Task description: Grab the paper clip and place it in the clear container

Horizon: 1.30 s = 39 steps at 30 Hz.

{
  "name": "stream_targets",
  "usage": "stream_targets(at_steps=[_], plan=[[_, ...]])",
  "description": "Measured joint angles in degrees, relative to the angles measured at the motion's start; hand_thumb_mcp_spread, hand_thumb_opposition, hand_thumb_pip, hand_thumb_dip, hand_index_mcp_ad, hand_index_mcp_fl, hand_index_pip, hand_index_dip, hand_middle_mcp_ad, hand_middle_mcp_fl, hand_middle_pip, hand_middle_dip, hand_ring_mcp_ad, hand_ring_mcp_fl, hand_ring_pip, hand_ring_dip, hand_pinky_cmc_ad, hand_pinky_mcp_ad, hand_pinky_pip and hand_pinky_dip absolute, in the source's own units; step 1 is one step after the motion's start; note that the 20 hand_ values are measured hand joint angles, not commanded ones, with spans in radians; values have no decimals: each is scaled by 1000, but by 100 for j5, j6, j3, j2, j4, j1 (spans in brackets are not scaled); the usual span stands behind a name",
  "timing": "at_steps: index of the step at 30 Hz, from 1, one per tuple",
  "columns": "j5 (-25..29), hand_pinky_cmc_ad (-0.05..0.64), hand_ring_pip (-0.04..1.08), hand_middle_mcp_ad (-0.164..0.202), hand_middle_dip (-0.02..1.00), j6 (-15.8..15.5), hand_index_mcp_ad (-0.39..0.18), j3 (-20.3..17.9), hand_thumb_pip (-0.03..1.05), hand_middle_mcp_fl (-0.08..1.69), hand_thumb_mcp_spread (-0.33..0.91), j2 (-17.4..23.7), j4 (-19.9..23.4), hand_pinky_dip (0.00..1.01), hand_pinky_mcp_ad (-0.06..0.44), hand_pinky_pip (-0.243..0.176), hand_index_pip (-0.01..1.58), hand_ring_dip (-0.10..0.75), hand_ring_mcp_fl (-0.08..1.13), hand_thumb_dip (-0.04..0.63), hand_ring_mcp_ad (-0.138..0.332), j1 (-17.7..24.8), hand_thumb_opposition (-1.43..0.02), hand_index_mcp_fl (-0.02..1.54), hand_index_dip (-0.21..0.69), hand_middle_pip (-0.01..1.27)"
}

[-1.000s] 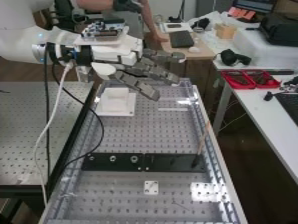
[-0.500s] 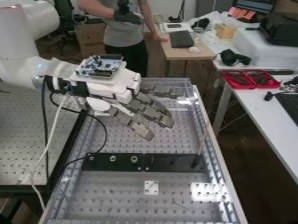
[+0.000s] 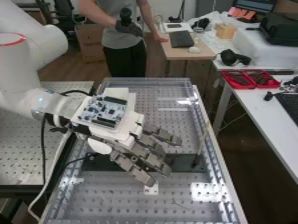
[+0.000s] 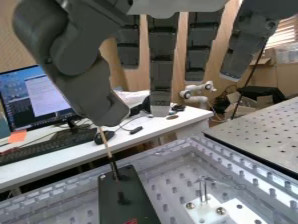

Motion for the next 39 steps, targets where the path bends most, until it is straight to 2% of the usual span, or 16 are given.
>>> stream_targets(at_steps=[4,7,11,18,23,26,29,30,33,34,39], plan=[[-138,346,230,68,511,98,-66,84,880,298,386,-153,41,407,291,-58,756,276,133,332,150,-150,-834,209,-178,541],[-233,349,230,70,511,127,-72,143,880,304,386,-232,45,407,295,-58,927,276,133,332,141,-227,-834,202,-166,541],[-373,333,230,70,511,144,-73,237,880,271,386,-347,32,407,295,-58,1082,276,120,332,138,-325,-834,159,-145,541],[-657,312,232,66,511,172,-93,426,880,251,398,-605,-27,408,295,-58,1175,276,122,332,127,-508,-836,52,-127,574],[-948,312,250,65,527,178,-113,553,880,250,431,-762,-9,349,295,-26,1105,302,150,332,131,-655,-834,14,-120,649],[-1061,316,267,66,527,196,-117,612,864,253,431,-825,32,325,281,-28,951,304,161,332,134,-716,-834,12,-120,681],[-1148,316,265,65,543,221,-117,667,848,267,447,-878,60,297,276,-28,803,316,197,328,113,-759,-834,17,-119,712],[-1165,316,276,65,543,220,-117,680,848,281,463,-888,63,304,278,-12,754,316,199,328,117,-767,-834,12,-119,721],[-1248,316,276,63,559,226,-117,755,848,302,461,-953,59,267,279,-10,623,333,229,332,101,-805,-834,17,-119,747],[-1287,316,278,63,560,225,-117,790,848,311,461,-987,51,257,278,3,607,339,246,332,101,-821,-834,17,-117,742],[-1415,316,274,63,574,198,-117,901,833,346,494,-1110,17,237,264,10,531,353,262,332,84,-868,-834,17,-126,747]])
